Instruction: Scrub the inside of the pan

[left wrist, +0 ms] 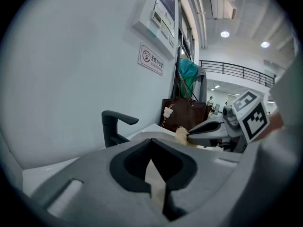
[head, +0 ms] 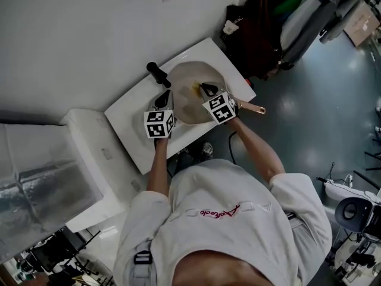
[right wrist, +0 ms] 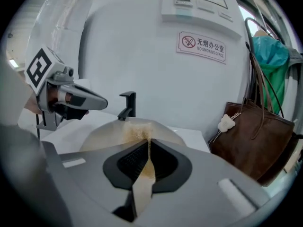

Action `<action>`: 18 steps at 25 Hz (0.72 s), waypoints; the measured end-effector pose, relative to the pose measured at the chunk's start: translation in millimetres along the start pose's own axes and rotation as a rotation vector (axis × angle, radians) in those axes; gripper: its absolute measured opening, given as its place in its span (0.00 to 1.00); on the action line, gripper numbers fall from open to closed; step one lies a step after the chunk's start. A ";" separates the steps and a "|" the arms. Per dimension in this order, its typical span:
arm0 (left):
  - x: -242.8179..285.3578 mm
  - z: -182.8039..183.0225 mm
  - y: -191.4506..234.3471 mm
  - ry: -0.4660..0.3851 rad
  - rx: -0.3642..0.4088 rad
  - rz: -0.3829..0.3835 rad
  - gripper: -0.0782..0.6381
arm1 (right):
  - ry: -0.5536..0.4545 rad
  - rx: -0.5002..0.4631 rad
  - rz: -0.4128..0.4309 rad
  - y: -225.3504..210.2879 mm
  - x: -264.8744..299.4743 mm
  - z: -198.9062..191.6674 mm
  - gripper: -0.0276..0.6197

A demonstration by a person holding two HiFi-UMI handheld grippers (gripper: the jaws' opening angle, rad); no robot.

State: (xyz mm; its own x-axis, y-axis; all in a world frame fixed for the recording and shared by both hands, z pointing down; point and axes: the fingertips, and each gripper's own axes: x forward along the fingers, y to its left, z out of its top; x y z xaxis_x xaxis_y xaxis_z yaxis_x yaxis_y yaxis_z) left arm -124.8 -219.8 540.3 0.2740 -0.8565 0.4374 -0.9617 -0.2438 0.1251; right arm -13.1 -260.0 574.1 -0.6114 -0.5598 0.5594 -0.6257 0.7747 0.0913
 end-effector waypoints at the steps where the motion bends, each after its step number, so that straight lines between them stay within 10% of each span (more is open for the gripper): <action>1: -1.7 2.7 -1.3 -0.010 -0.004 0.003 0.11 | -0.020 0.018 -0.003 -1.8 -4.1 4.3 0.08; 18: -28.2 38.4 -25.4 -0.148 -0.031 0.011 0.11 | -0.271 0.224 -0.063 -22.3 -70.3 53.5 0.08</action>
State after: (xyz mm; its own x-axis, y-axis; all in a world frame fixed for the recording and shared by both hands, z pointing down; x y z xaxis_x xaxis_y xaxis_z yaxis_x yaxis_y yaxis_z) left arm -108.1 -206.9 490.6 0.2586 -0.9172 0.3031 -0.9634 -0.2222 0.1496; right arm 17.9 -253.6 488.7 -0.6561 -0.6851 0.3165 -0.7383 0.6696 -0.0810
